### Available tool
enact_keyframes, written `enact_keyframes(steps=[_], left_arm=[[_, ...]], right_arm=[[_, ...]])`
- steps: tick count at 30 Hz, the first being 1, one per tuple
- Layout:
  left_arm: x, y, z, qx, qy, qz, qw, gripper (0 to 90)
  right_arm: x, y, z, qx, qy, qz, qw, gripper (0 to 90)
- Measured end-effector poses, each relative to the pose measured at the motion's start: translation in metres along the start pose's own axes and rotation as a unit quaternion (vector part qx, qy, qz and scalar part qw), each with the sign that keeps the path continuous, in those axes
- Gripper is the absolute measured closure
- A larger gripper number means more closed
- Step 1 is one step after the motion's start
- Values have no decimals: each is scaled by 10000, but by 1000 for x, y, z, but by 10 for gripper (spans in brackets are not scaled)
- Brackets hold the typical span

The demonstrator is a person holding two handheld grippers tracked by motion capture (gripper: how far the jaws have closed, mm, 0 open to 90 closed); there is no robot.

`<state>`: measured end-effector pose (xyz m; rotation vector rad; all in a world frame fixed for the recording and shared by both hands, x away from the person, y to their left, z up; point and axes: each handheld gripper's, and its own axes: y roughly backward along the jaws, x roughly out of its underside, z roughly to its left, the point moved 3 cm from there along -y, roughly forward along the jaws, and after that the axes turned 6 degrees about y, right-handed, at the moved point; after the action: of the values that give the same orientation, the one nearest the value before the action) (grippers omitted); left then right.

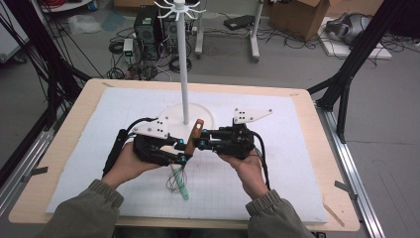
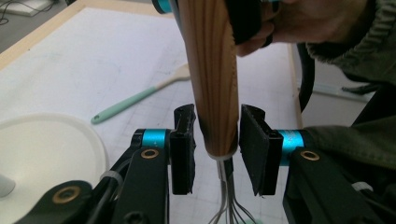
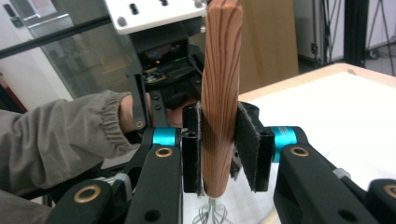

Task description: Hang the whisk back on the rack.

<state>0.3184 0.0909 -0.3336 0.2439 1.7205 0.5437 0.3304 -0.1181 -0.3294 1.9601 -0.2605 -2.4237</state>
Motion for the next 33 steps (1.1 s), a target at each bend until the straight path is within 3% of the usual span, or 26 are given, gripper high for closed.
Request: enact_keyframes(steps=[8,10,12,14,18,28,33], left_arm=[[-6,2,1,325,226,-311,9987,715],[-7,5,2,237,226,-385,9987,720],[-8,5,2,237,272,-427,9984,720],[-8,8,3,234,299,-481,9981,720],[-9,11,6,141,407,-609,9972,720],[-13,19,16,-68,540,-817,9952,720],[-17,22,21,-145,556,-857,9947,720]], right_arm=[[-8,-2,7,-47,277,-37,9996,724],[-10,0,9,36,391,-76,9992,715],[-11,4,8,235,413,-101,9988,571],[-10,6,7,309,393,-54,9987,564],[-7,17,5,703,426,226,9964,446],[4,42,0,1285,524,562,9887,368],[12,55,-3,1454,454,694,9859,338]])
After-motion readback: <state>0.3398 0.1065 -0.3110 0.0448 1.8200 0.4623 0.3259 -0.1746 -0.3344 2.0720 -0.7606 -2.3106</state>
